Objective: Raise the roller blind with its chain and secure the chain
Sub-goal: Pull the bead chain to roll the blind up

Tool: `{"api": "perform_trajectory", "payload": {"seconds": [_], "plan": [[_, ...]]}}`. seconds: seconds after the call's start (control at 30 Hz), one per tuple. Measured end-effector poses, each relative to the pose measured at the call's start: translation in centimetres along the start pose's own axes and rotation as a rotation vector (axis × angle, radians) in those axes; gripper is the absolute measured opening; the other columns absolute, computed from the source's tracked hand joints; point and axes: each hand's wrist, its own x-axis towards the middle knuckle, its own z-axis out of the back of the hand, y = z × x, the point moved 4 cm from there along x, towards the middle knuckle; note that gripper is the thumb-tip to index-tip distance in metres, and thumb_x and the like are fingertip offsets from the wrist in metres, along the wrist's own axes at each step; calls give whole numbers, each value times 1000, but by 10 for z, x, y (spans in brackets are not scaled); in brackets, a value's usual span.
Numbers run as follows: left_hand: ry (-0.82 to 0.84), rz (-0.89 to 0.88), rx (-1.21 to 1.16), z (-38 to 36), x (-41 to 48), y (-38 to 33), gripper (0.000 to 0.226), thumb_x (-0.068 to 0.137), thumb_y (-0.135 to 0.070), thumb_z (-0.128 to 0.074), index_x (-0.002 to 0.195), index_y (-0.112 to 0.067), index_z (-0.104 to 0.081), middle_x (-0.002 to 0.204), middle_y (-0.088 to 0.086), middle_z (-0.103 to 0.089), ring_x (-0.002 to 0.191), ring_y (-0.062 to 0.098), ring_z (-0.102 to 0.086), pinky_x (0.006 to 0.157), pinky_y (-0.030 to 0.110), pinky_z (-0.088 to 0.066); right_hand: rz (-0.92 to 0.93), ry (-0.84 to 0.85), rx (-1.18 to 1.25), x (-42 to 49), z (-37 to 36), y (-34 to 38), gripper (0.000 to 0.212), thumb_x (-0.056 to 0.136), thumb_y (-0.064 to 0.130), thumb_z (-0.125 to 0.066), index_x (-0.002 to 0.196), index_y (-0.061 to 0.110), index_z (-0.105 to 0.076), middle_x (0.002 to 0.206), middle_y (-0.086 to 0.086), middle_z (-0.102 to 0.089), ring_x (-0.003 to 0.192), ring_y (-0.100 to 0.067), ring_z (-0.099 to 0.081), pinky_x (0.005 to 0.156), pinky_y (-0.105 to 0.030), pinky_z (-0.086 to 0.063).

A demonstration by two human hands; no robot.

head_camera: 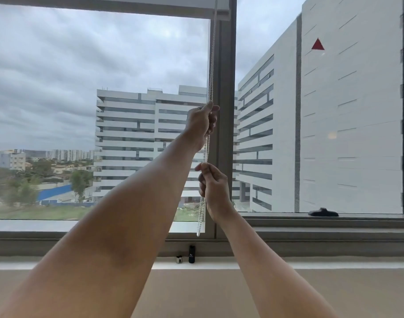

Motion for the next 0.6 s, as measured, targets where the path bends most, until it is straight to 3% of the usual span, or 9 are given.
{"api": "perform_trajectory", "payload": {"seconds": [0.1,0.3,0.47,0.6], "plan": [[-76,7,12,6,-2,14,38,97,-25,-42,64,-12,-57,31,-11,-37,28,4,-26,36,19,-20,-22,24,-4,-10,3,-11,31,97,18,-41,74,18,-62,41,14,-34,38,-2,-24,37,-16,-23],[-67,-93,-111,5,-12,29,40,97,-22,-42,58,-14,-50,31,-12,-35,28,1,-26,30,15,-21,-91,58,61,-14,9,-20,32,97,18,-41,74,18,-63,46,9,-41,41,-3,-33,40,-15,-27],[-32,-138,-195,-7,-21,30,40,96,-19,-43,56,-15,-48,35,-13,-34,31,1,-24,32,14,-20,-129,70,189,4,20,3,35,95,19,-36,73,17,-63,57,7,-66,57,-6,-60,67,-27,-43],[-23,-114,-191,-14,-36,49,40,96,-18,-43,56,-15,-50,35,-11,-39,32,1,-31,33,14,-26,-23,-7,298,32,21,51,38,97,26,-37,67,17,-60,52,10,-60,51,-2,-55,54,-18,-44]]}}
